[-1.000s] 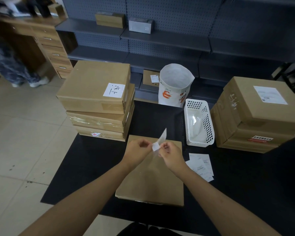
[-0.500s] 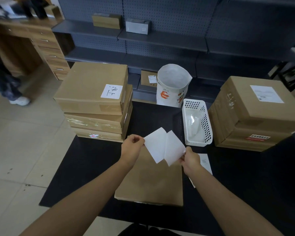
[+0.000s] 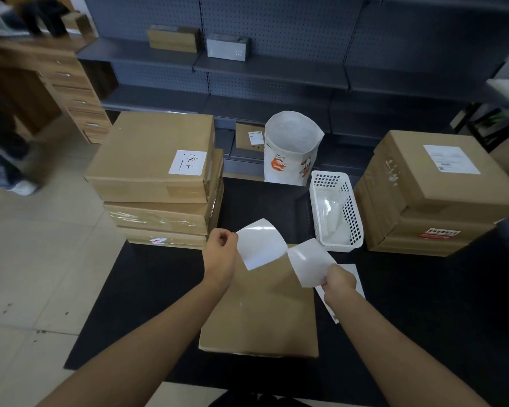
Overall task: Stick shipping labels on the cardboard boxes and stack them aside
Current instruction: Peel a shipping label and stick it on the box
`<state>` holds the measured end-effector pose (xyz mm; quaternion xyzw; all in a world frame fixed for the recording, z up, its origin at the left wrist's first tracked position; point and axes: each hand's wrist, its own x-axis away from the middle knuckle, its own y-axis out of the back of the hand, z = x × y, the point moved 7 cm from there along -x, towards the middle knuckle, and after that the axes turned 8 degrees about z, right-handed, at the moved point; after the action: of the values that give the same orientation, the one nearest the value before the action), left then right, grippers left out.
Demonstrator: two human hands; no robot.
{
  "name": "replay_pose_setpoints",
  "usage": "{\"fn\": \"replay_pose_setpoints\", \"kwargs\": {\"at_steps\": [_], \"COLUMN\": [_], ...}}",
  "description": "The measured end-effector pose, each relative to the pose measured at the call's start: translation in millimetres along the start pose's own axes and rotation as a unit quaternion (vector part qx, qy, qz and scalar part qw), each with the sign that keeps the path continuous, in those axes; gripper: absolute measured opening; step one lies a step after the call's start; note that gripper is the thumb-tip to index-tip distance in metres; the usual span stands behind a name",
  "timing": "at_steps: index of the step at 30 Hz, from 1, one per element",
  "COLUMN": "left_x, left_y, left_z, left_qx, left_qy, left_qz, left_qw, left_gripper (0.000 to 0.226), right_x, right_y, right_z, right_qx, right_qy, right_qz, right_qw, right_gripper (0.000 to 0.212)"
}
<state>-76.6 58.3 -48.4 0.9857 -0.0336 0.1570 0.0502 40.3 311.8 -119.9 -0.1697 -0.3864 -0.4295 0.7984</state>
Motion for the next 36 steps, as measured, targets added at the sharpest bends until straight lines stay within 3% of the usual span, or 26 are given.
{"fn": "replay_pose_setpoints", "kwargs": {"at_steps": [5,15,18,21,24,26,28,33,36], "left_x": [-3,6,-2,-10,-15,-18,-19,-22,-23], "left_y": [-14,-73,-91,-107,-122,-130,-137,-146,-150], "left_z": [-10,-30,-25,-22,-18,-15,-12,-5,-4], "left_qx": [-0.013,-0.158,-0.161,-0.158,-0.172,-0.184,-0.193,-0.200,-0.199], "left_qy": [-0.029,-0.088,-0.078,-0.055,-0.035,-0.027,-0.022,0.001,-0.002], "left_qz": [0.027,0.080,0.078,0.055,0.035,0.026,0.020,0.012,0.009], "left_qw": [0.999,0.980,0.981,0.984,0.984,0.982,0.981,0.980,0.980], "left_gripper": [0.008,0.009,0.006,0.006,0.006,0.007,0.006,0.004,0.004], "right_x": [2,-32,-53,-85,-118,-130,-137,-142,-131], "right_y": [-4,13,6,-11,-35,-40,-40,-35,-27], "right_z": [4,93,127,145,141,135,134,139,149], "right_qx": [-0.033,0.090,0.183,0.286,0.457,0.539,0.570,0.583,0.547], "right_qy": [0.017,0.193,0.272,0.297,0.298,0.291,0.304,0.313,0.356], "right_qz": [0.038,-0.024,-0.019,0.029,0.109,0.120,0.115,0.075,0.039], "right_qw": [0.999,0.977,0.945,0.911,0.831,0.781,0.754,0.746,0.756], "right_gripper": [0.019,0.019,0.021,0.026,0.042,0.049,0.050,0.063,0.050]}}
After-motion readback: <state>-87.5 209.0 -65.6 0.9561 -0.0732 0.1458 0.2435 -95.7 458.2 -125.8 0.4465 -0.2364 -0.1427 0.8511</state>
